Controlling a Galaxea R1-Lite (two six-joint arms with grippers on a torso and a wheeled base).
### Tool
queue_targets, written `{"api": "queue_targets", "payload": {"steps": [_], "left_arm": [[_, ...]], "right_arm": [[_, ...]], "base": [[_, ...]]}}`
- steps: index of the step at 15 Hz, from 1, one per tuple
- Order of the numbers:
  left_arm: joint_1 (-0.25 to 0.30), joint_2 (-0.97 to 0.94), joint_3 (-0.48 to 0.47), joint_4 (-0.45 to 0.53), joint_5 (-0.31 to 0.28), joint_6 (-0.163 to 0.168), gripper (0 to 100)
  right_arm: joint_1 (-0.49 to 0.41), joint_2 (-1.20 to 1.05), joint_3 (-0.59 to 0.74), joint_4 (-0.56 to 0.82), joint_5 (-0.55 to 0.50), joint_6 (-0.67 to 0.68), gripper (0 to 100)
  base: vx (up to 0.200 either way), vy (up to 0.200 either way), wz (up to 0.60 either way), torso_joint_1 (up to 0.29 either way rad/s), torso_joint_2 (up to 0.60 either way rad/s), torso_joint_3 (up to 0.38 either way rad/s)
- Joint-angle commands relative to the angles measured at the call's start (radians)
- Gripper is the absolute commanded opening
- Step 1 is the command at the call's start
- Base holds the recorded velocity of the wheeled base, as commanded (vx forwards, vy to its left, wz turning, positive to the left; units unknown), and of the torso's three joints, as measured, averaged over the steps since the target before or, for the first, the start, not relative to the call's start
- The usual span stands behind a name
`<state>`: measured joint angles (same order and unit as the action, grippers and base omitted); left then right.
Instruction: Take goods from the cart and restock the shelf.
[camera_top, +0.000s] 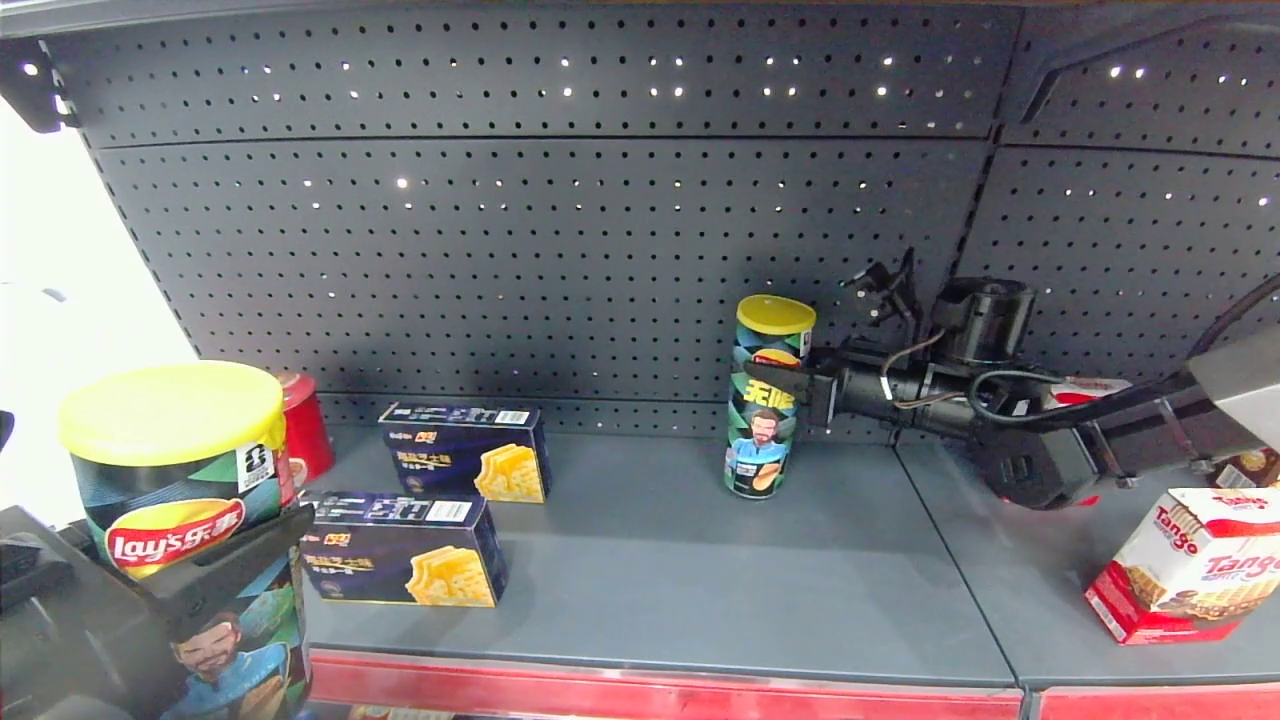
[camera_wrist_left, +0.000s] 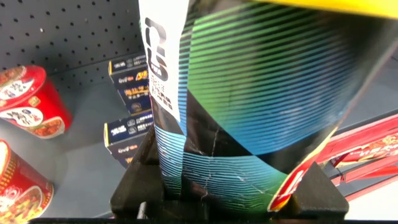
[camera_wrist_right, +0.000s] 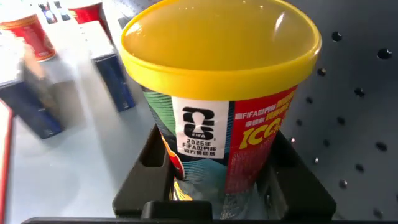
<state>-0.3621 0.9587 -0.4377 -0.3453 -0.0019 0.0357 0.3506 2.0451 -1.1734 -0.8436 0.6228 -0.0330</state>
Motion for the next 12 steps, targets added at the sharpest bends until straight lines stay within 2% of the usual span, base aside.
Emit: {"api": "queue_targets", "payload": {"steps": [1,6,10,12], "left_arm": [[0.0,-0.002,0.011,-0.001,0.002,0.0,0],[0.002,-0.002,0.013,-0.001,-0.001,-0.002,0],[0.002,-0.002,0.019,-0.001,-0.003,-0.004,0],[0.002,-0.002,0.019,-0.004,-0.001,-0.023,0]], "right_arm": [[0.01,-0.098,0.067,-0.003,-0.005,0.001,0],[0.071,-0.275,0.288,-0.046,-0.048,-0.001,0],[0.128,-0.381,0.414,-0.072,-0.075,-0.001,0],[0.143,-0.413,0.466,-0.089,-0.075,-0.001,0]], "base": [[0.0,0.0,0.0,0.0,0.0,0.0],[0.0,0.0,0.0,0.0,0.0,0.0],[0.0,0.0,0.0,0.0,0.0,0.0],[0.0,0.0,0.0,0.0,0.0,0.0]]}}
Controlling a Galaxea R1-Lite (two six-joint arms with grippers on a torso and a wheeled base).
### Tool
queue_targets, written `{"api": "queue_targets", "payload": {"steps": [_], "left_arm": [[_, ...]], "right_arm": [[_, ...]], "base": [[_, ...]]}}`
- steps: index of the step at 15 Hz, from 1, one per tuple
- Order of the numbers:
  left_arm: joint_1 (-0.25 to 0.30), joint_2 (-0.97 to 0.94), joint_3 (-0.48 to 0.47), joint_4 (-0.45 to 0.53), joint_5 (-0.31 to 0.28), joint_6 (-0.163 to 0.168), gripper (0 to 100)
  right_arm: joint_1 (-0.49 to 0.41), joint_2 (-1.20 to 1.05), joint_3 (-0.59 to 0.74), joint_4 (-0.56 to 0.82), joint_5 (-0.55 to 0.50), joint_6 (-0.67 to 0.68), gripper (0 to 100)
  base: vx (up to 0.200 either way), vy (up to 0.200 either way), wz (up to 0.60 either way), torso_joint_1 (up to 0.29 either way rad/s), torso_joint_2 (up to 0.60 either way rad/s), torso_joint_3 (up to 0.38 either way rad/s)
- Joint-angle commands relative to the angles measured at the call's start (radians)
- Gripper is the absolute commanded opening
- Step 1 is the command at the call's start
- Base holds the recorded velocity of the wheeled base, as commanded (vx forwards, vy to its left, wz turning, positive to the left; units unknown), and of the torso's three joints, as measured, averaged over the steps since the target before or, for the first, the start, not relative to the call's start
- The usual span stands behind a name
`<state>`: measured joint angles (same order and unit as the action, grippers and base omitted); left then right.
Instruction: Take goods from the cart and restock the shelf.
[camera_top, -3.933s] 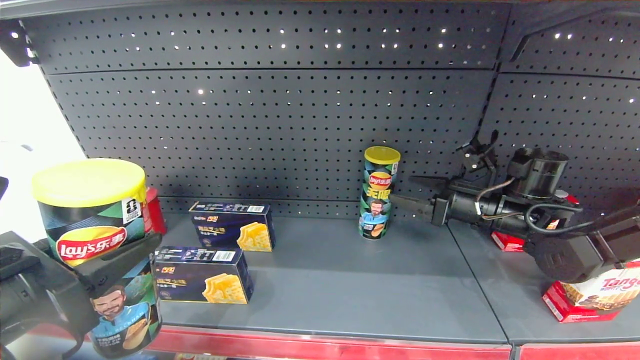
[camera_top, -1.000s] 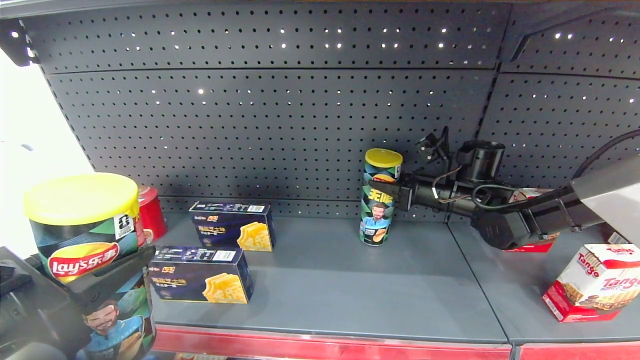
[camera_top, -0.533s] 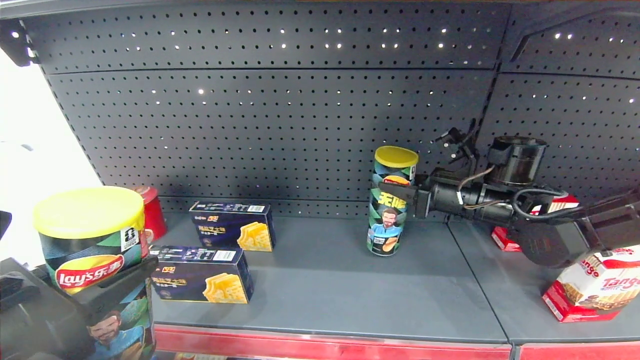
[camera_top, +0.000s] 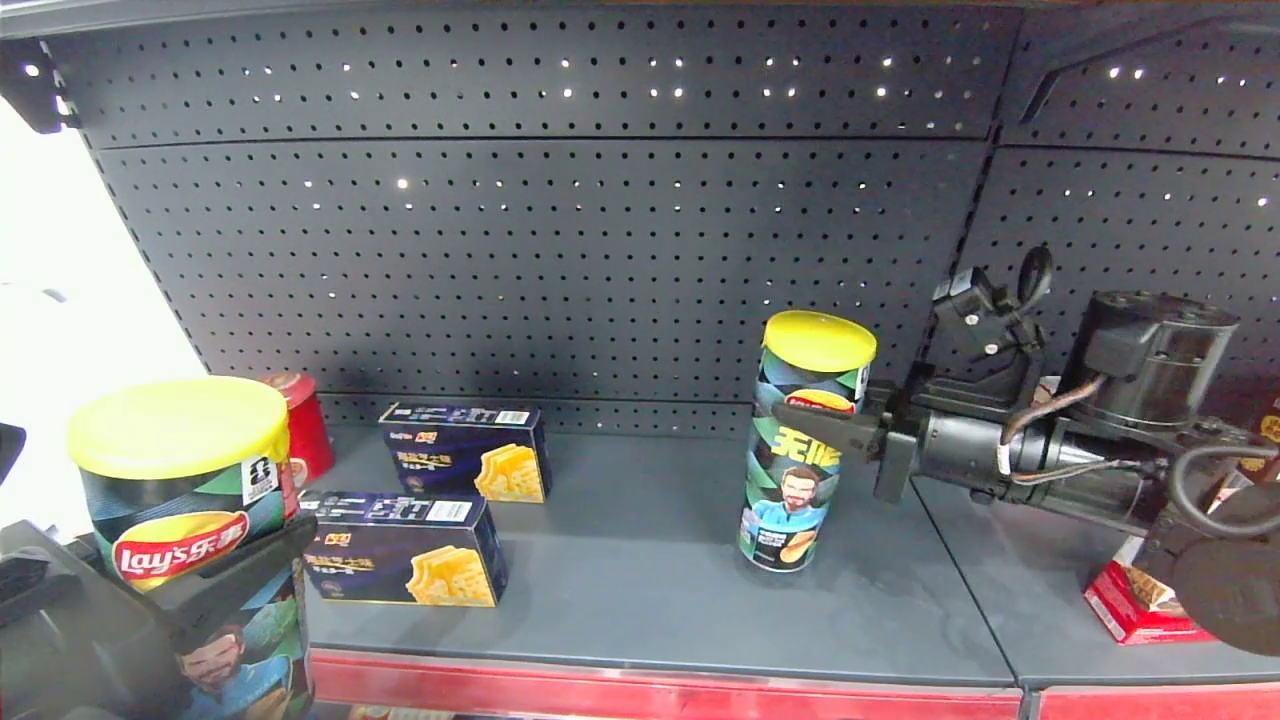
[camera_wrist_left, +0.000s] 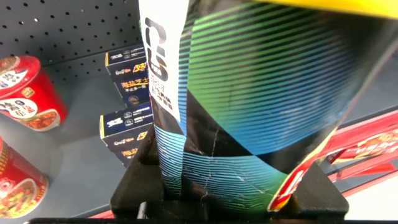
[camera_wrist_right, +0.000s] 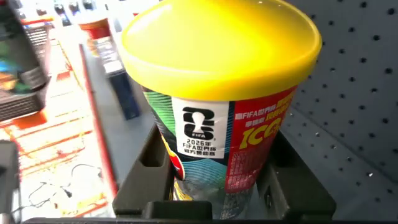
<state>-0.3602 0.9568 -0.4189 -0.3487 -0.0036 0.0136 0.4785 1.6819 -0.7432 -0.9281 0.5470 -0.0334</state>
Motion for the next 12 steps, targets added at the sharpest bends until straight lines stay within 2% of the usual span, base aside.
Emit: {"api": "queue_targets", "payload": {"steps": [1,3,12], "left_arm": [[0.0,-0.003,0.0,-0.001,0.001,-0.006,0],[0.0,-0.015,0.003,0.002,0.001,-0.017,0],[0.0,-0.035,0.02,0.002,-0.001,-0.017,0]], "right_arm": [[0.018,-0.067,0.058,-0.014,0.001,0.0,0],[0.029,-0.096,0.087,-0.015,-0.001,0.0,0],[0.049,-0.114,0.169,-0.028,-0.002,-0.029,0]], "base": [[0.0,0.0,0.0,0.0,0.0,0.0],[0.0,0.0,0.0,0.0,0.0,0.0],[0.0,0.0,0.0,0.0,0.0,0.0]]}}
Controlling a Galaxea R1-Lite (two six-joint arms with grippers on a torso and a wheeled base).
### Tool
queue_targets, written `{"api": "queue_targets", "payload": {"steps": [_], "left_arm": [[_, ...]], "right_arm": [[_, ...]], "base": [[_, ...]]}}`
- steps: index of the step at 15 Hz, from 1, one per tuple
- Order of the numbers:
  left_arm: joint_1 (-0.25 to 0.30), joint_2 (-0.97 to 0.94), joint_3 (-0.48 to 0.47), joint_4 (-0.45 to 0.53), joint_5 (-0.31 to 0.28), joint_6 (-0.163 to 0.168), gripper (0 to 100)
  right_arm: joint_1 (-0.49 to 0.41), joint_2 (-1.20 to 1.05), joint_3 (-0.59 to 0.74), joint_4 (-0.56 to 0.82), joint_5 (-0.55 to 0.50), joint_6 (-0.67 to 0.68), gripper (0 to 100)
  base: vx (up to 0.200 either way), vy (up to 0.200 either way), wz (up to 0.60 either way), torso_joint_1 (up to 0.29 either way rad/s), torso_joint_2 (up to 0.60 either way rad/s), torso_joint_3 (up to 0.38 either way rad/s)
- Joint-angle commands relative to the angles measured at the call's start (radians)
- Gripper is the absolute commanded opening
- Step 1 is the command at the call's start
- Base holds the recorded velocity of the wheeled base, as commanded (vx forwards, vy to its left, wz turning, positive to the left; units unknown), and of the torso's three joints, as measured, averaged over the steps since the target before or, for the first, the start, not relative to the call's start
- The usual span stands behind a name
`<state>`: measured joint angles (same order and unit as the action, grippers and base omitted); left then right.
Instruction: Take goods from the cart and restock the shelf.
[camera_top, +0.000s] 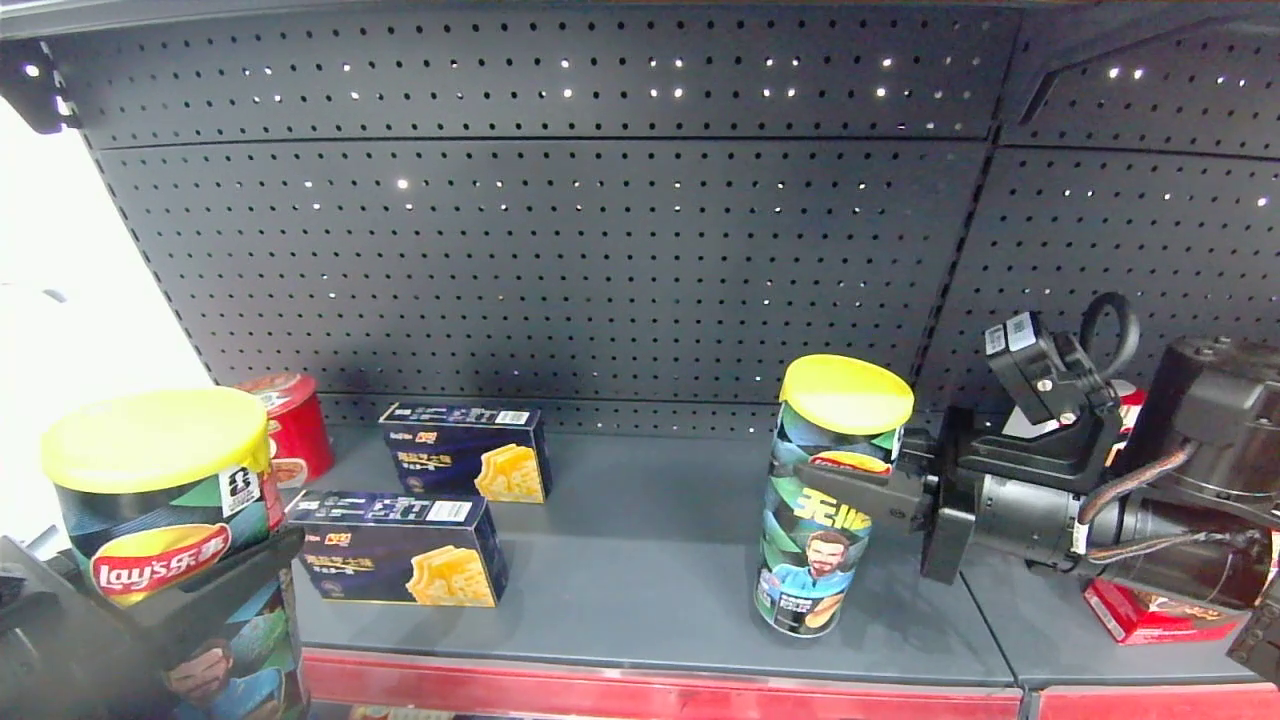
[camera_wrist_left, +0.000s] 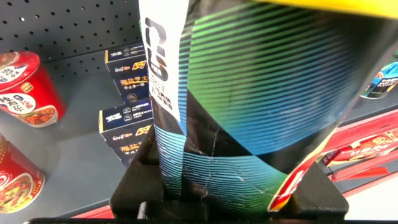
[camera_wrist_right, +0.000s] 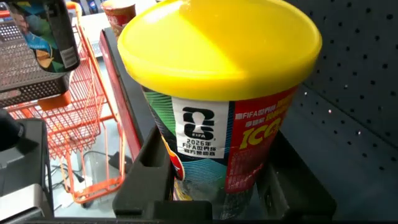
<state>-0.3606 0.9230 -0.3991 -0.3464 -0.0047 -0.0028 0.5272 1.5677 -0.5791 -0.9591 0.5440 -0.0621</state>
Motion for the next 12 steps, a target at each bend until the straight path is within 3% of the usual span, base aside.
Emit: {"api": "queue_targets", "payload": {"steps": [1,12], "left_arm": [[0.0,-0.001,-0.001,-0.002,0.0,0.0,0],[0.0,-0.016,0.002,0.0,0.0,-0.002,0]], "right_arm": [[0.0,0.008,0.007,-0.012,0.001,0.001,0],[0.027,0.111,-0.011,-0.101,0.004,0.007,0]], "base": [[0.0,0.0,0.0,0.0,0.0,0.0],[0.0,0.0,0.0,0.0,0.0,0.0]]}}
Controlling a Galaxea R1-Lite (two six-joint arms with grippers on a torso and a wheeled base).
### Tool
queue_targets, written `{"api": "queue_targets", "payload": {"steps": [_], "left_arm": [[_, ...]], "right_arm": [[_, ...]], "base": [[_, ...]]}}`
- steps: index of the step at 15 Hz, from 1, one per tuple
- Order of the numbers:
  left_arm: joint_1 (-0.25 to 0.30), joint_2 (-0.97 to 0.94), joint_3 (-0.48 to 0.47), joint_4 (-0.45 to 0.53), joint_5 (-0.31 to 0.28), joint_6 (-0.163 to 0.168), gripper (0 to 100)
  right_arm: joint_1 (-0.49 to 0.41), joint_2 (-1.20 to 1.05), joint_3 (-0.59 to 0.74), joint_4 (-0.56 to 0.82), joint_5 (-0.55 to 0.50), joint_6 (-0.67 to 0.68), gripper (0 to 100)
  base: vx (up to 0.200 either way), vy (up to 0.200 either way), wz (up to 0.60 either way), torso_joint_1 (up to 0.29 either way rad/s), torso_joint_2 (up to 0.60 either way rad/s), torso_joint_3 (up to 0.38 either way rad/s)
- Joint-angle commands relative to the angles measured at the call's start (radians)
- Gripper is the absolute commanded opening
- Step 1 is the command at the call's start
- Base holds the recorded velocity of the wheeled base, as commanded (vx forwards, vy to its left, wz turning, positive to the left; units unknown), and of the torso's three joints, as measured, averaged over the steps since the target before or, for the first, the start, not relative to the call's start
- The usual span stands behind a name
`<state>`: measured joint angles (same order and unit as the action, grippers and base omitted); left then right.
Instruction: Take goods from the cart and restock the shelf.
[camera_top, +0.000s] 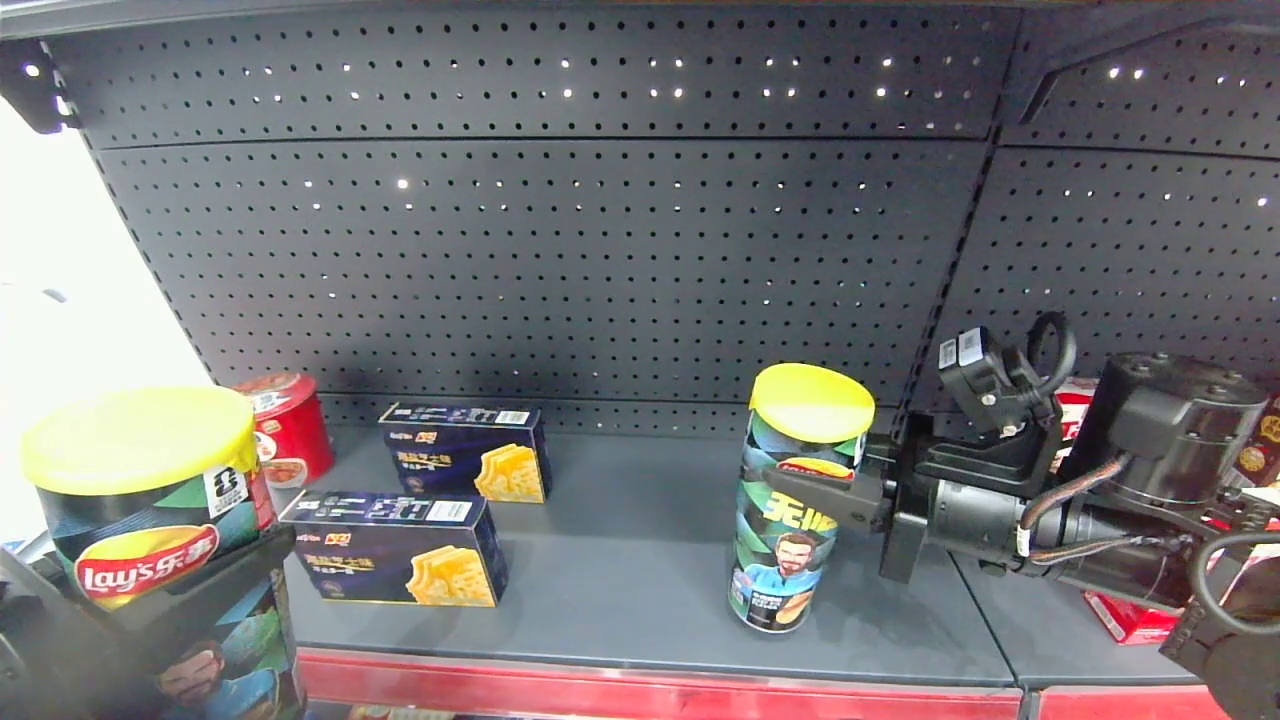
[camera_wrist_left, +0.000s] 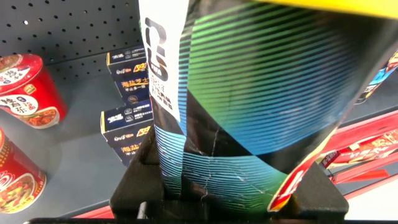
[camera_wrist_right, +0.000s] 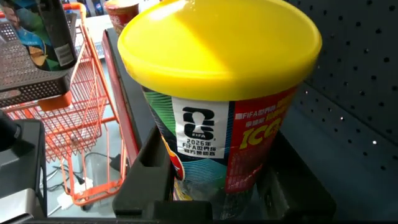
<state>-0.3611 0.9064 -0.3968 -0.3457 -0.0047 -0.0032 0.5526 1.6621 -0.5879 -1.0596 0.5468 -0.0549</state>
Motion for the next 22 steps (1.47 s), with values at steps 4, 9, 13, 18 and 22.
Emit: {"api": "queue_targets", "payload": {"steps": [4,9,13,18,22], "left_arm": [[0.001,0.0,0.0,-0.001,0.0,0.0,0],[0.001,0.0,0.0,0.001,0.002,-0.001,0],[0.002,0.0,0.0,0.001,0.002,-0.001,0],[0.002,0.002,0.0,0.001,0.002,-0.017,0],[0.002,0.002,-0.002,-0.001,0.003,-0.017,0]], "right_arm": [[-0.002,0.03,0.013,-0.011,0.001,0.0,0],[-0.006,0.045,0.011,-0.011,0.002,-0.002,0],[-0.016,0.073,0.011,-0.023,0.002,-0.002,0],[-0.019,0.09,0.013,-0.039,0.004,-0.002,0],[-0.019,0.113,0.014,-0.069,0.002,-0.006,100]], "base": [[0.0,0.0,0.0,0.0,0.0,0.0],[0.0,0.0,0.0,0.0,0.0,0.0],[0.0,0.0,0.0,0.0,0.0,0.0],[0.0,0.0,0.0,0.0,0.0,0.0],[0.0,0.0,0.0,0.0,0.0,0.0]]}}
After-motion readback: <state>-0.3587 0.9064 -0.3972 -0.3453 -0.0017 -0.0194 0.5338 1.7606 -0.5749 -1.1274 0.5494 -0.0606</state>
